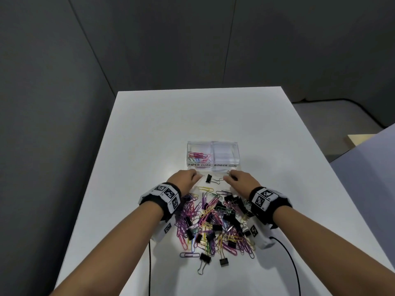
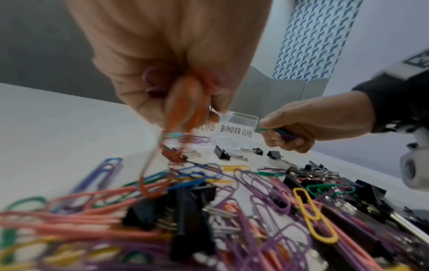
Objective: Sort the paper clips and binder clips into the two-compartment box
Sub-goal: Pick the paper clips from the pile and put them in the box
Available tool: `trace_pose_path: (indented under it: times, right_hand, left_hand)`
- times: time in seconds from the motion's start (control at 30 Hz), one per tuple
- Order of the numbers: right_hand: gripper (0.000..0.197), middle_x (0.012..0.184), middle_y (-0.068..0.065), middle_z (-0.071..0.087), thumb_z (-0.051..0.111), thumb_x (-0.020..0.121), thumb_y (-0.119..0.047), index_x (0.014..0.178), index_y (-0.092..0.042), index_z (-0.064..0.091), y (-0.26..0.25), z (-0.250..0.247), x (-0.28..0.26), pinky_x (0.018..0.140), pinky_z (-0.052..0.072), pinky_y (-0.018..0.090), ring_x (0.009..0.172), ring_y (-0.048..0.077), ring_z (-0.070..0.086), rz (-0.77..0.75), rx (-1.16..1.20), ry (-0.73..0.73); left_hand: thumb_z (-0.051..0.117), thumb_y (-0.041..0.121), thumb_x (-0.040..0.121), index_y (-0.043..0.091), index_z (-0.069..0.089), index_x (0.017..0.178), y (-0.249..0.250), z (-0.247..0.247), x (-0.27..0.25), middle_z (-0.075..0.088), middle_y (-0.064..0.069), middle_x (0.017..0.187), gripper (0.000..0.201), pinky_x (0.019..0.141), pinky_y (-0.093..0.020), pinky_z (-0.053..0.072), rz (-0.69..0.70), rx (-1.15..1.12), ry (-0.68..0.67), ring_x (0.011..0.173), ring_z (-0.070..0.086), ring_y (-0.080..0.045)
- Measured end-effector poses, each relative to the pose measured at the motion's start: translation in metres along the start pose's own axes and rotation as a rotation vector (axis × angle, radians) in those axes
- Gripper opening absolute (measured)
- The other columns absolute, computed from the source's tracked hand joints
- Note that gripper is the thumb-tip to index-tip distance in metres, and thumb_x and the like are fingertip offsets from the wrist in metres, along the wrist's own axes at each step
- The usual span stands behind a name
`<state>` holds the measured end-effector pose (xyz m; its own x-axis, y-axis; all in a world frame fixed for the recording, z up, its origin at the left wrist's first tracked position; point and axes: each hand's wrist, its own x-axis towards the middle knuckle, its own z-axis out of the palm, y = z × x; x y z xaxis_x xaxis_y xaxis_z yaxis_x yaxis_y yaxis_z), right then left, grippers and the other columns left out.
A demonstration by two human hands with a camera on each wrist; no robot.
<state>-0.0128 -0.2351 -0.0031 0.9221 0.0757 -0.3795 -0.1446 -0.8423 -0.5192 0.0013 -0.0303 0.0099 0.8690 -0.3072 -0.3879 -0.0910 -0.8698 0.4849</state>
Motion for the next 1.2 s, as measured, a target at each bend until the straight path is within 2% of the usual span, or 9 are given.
trace_pose_path:
  times: [0.17, 0.27, 0.33, 0.5, 0.6, 0.73, 0.83, 1.0, 1.2]
  right_hand:
    - [0.015, 0.082, 0.006, 0.057, 0.047, 0.091, -0.017, 0.078, -0.012, 0.052, 0.000, -0.003, -0.001, 0.071, 0.042, 0.030, 0.080, 0.023, 0.055, -0.006, 0.113, -0.045]
    - [0.011, 0.087, 0.005, 0.061, 0.046, 0.090, -0.011, 0.084, -0.013, 0.055, -0.001, -0.002, -0.003, 0.079, 0.047, 0.032, 0.082, 0.021, 0.059, 0.024, 0.110, -0.083]
    - [0.012, 0.088, 0.007, 0.062, 0.047, 0.091, -0.012, 0.085, -0.011, 0.058, -0.001, 0.000, -0.002, 0.079, 0.050, 0.032, 0.079, 0.020, 0.059, 0.052, 0.090, -0.109]
    - [0.015, 0.087, 0.012, 0.057, 0.037, 0.092, -0.011, 0.083, -0.008, 0.048, -0.004, 0.001, -0.001, 0.070, 0.037, 0.028, 0.080, 0.022, 0.051, 0.084, -0.054, -0.085]
    - [0.012, 0.088, 0.011, 0.056, 0.039, 0.092, -0.013, 0.084, -0.009, 0.045, -0.004, 0.004, -0.003, 0.071, 0.036, 0.028, 0.082, 0.022, 0.049, 0.064, -0.105, -0.122]
    - [0.023, 0.073, -0.001, 0.047, 0.056, 0.087, -0.030, 0.082, -0.013, 0.042, -0.004, 0.011, -0.008, 0.067, 0.036, 0.029, 0.076, 0.021, 0.046, 0.035, -0.153, -0.165]
    - [0.020, 0.085, 0.005, 0.052, 0.056, 0.089, -0.025, 0.085, -0.013, 0.041, -0.005, 0.016, -0.007, 0.068, 0.037, 0.028, 0.078, 0.021, 0.048, 0.023, -0.191, -0.123]
    - [0.011, 0.107, 0.017, 0.062, 0.049, 0.093, -0.015, 0.089, -0.010, 0.040, -0.014, 0.017, -0.003, 0.071, 0.036, 0.028, 0.089, 0.026, 0.055, 0.032, -0.246, -0.141]
    - [0.033, 0.065, 0.004, 0.048, 0.046, 0.090, -0.006, 0.059, -0.011, 0.035, -0.017, 0.017, 0.006, 0.057, 0.037, 0.027, 0.060, 0.020, 0.046, 0.078, -0.342, -0.212]
  left_hand:
    - [0.035, 0.032, 0.100, -0.004, 0.057, 0.101, -0.018, -0.013, -0.006, 0.060, -0.011, 0.079, 0.042, 0.069, -0.032, 0.043, -0.108, -0.067, 0.035, 0.072, 0.055, -0.024]
    - [0.033, 0.028, 0.101, -0.006, 0.059, 0.102, -0.026, -0.018, -0.011, 0.068, -0.020, 0.089, 0.042, 0.083, -0.037, 0.050, -0.171, -0.083, -0.034, 0.084, 0.065, -0.033]
    - [0.031, 0.028, 0.102, -0.007, 0.060, 0.106, -0.030, -0.019, -0.015, 0.068, -0.023, 0.096, 0.046, 0.091, -0.036, 0.047, -0.195, -0.034, -0.065, 0.092, 0.064, -0.033]
    - [0.025, 0.036, 0.102, 0.000, 0.060, 0.099, -0.036, -0.014, -0.023, 0.065, -0.016, 0.105, 0.050, 0.086, -0.034, 0.043, -0.213, 0.075, -0.036, 0.101, 0.060, -0.030]
    - [0.040, 0.043, 0.096, 0.009, 0.051, 0.087, -0.041, -0.009, -0.023, 0.056, -0.007, 0.091, 0.037, 0.074, -0.029, 0.039, -0.244, 0.067, -0.020, 0.088, 0.055, -0.025]
    - [0.056, 0.030, 0.089, 0.013, 0.048, 0.085, -0.040, -0.005, -0.025, 0.056, -0.006, 0.094, 0.019, 0.071, -0.027, 0.038, -0.251, 0.021, -0.079, 0.084, 0.050, -0.018]
    - [0.058, 0.021, 0.089, 0.012, 0.057, 0.093, -0.036, -0.004, -0.026, 0.063, -0.011, 0.111, 0.011, 0.075, -0.025, 0.039, -0.228, 0.038, -0.078, 0.092, 0.055, -0.020]
    - [0.060, 0.022, 0.088, 0.007, 0.053, 0.118, -0.033, -0.001, -0.026, 0.059, -0.013, 0.123, 0.035, 0.090, -0.031, 0.045, -0.254, 0.055, -0.044, 0.112, 0.057, -0.027]
    - [0.058, 0.027, 0.090, 0.007, 0.061, 0.109, -0.027, 0.003, -0.023, 0.064, -0.012, 0.118, 0.028, 0.090, -0.032, 0.046, -0.258, 0.083, -0.065, 0.108, 0.060, -0.026]
